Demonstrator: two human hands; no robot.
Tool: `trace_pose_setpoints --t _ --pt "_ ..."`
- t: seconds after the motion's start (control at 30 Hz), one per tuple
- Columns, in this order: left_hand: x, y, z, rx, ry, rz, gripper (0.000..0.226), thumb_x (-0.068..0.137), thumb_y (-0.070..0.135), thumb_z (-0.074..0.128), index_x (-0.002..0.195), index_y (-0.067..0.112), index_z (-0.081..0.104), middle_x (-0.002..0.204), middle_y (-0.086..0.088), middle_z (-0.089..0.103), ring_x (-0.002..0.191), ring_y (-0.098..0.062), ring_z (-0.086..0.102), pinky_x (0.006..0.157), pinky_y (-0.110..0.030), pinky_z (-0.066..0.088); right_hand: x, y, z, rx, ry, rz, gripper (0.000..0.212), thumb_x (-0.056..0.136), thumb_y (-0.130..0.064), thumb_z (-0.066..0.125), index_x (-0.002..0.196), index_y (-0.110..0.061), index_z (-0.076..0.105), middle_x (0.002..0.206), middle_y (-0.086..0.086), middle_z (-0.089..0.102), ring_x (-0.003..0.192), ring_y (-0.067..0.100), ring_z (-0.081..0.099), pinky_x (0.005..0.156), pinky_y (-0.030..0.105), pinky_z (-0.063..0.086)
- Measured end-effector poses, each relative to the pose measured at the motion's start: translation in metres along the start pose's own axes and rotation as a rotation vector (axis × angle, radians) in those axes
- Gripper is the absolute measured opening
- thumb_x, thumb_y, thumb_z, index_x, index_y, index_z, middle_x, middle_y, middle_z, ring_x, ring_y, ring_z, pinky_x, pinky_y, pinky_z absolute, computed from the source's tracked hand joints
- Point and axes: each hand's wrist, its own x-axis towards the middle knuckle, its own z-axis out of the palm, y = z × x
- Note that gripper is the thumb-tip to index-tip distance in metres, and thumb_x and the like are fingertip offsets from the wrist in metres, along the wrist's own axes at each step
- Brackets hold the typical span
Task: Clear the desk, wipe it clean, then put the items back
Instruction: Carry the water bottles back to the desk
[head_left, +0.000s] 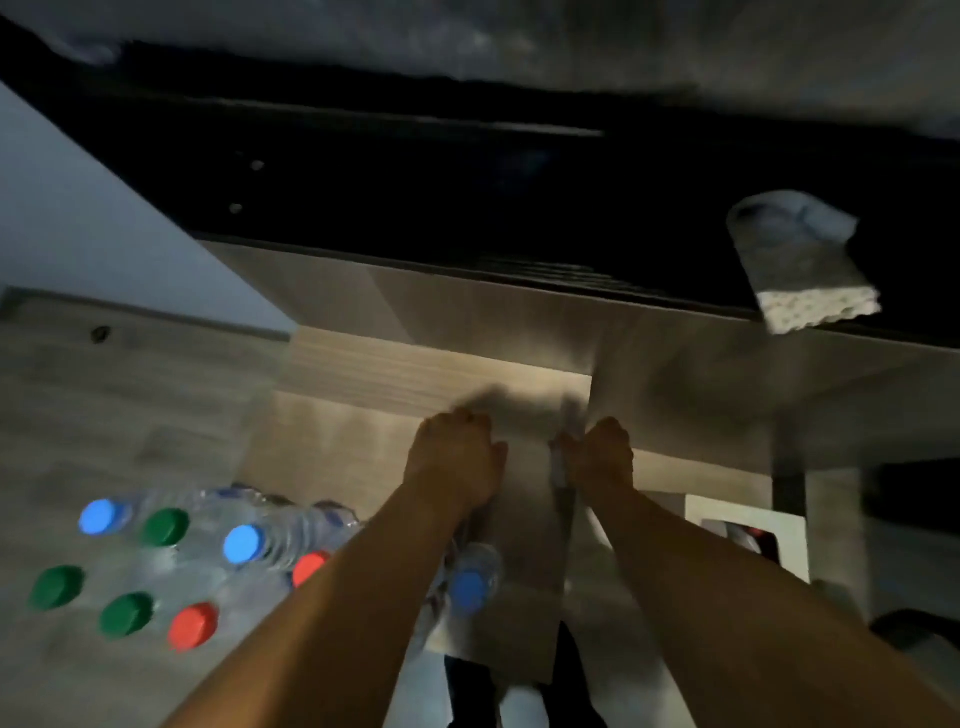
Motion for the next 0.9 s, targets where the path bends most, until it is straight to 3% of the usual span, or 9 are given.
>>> trace_pose_setpoints --t 0.2,0.37,0.47,0.63,0.77,0.9 --pt "0.036 -0.01 0.031 0.072 -0.062 0.018 0.043 0.097 0.043 0.039 0.126 0.015 0.054 0.131 -0.012 0.053 0.12 -0.033 0.049 0.103 -0.04 0.037 0.041 0.0 0.031 0.075 0.041 0.025 0.061 0.078 -0.048 0.073 0.118 -0.007 0.052 0.115 0.014 0.058 0.106 0.036 0.059 0.086 0.043 0.051" --pt "0.042 -0.008 0.034 0.015 -0.071 0.005 0.042 0.097 0.042 0.039 0.124 0.015 0.055 0.13 -0.011 0.054 0.12 -0.032 0.049 0.105 -0.04 0.037 0.041 0.016 0.019 0.047 0.088 -0.049 0.027 0.09 -0.035 0.064 0.097 -0.009 0.058 0.099 0.013 0.066 0.094 0.034 0.062 0.075 0.036 0.047" --pt "0.035 -0.004 0.029 -0.003 -0.04 0.018 0.042 0.096 0.043 0.041 0.126 0.016 0.055 0.131 -0.01 0.054 0.12 -0.031 0.05 0.104 -0.038 0.037 0.029 0.016 0.008 0.026 0.085 -0.08 0.02 0.092 -0.03 0.06 0.091 -0.01 0.062 0.096 0.014 0.068 0.092 0.034 0.062 0.072 0.032 0.044" --pt "-0.011 -0.001 -0.018 -0.145 0.046 0.009 0.042 0.097 0.038 0.046 0.128 0.013 0.056 0.132 -0.011 0.056 0.12 -0.029 0.052 0.104 -0.036 0.038 -0.037 -0.012 -0.023 0.018 0.028 -0.233 0.02 0.092 -0.022 0.051 0.088 -0.01 0.068 0.096 0.017 0.069 0.091 0.038 0.064 0.079 0.039 0.052" --pt "-0.072 -0.015 -0.068 -0.302 0.166 -0.068 0.036 0.094 0.032 0.05 0.122 0.012 0.061 0.124 -0.011 0.061 0.113 -0.03 0.057 0.098 -0.035 0.043 -0.114 -0.052 -0.058 0.033 0.004 -0.377 0.017 0.093 -0.015 0.051 0.091 -0.008 0.066 0.097 0.017 0.068 0.093 0.036 0.063 0.076 0.035 0.047" --pt "-0.138 -0.053 -0.111 -0.352 0.246 -0.182 0.04 0.094 0.032 0.044 0.128 0.013 0.057 0.128 -0.009 0.057 0.12 -0.028 0.05 0.101 -0.032 0.035 -0.19 -0.099 -0.079 0.054 -0.045 -0.502 0.011 0.095 -0.018 0.048 0.092 -0.013 0.056 0.096 0.013 0.064 0.091 0.035 0.059 0.071 0.033 0.039"
